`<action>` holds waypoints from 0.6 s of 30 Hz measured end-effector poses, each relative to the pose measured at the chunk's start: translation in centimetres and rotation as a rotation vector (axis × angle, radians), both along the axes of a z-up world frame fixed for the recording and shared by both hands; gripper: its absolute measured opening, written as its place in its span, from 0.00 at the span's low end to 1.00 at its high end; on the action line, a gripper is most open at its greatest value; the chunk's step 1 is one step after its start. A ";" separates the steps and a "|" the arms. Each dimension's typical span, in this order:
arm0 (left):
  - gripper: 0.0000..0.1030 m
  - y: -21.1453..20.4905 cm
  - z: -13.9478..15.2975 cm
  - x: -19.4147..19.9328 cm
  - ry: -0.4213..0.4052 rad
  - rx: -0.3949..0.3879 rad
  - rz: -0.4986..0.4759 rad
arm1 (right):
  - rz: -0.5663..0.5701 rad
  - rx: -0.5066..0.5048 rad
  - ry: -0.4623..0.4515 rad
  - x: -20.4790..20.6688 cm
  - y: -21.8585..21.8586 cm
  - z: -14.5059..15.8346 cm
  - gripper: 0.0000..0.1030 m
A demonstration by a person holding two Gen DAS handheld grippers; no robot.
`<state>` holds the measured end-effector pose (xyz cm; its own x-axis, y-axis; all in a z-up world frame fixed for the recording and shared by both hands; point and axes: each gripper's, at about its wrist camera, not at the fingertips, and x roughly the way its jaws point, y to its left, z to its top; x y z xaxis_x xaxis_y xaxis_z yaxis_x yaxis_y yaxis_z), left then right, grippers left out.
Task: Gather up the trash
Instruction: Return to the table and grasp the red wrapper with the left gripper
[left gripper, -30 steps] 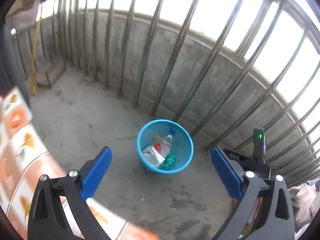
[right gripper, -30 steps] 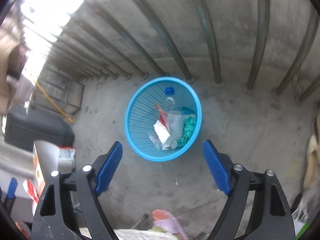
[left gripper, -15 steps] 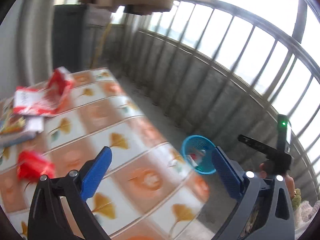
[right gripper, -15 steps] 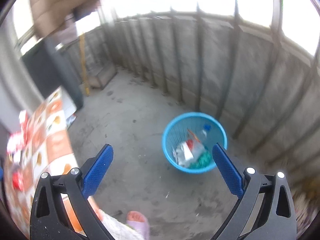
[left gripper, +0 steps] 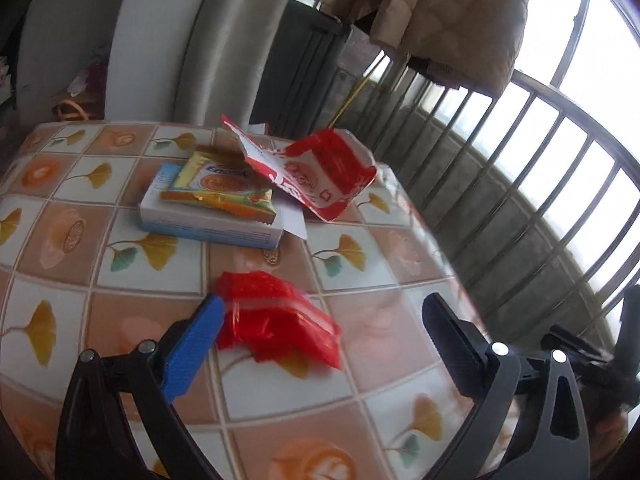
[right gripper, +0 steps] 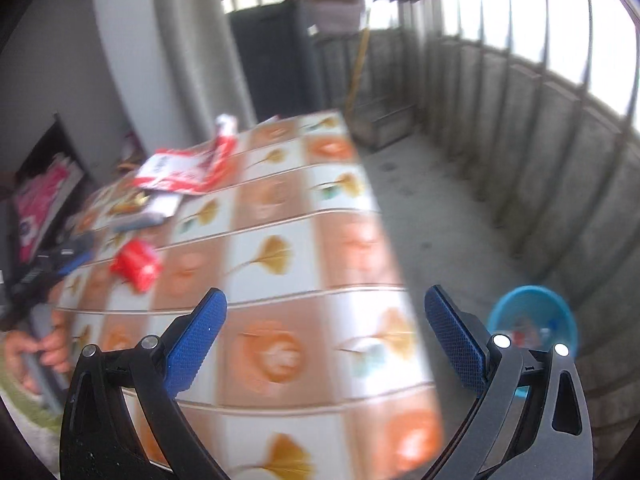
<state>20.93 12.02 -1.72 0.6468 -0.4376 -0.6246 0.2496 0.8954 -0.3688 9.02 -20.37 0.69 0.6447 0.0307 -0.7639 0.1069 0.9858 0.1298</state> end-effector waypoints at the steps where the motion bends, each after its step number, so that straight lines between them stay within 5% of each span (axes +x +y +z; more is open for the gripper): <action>1: 0.93 -0.7 -0.3 0.4 0.007 0.024 -0.001 | 0.014 0.020 0.009 0.4 0.5 0.0 0.92; 4: 0.83 -1.7 -1.8 1.9 0.037 0.111 0.005 | 0.049 0.113 0.029 2.0 1.4 0.1 0.92; 11: 0.56 -1.9 -3.7 2.1 0.066 0.163 0.026 | 0.109 0.300 0.051 6.8 3.3 0.5 0.88; 18: 0.48 -1.2 -3.7 1.8 0.055 0.134 0.009 | 0.140 0.474 0.087 11.8 4.4 -0.3 0.75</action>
<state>22.74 10.80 -5.40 0.6134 -0.3420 -0.7119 0.2235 0.9397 -0.2589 20.87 -15.94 0.34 0.5443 0.4686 -0.6958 0.0081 0.8264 0.5630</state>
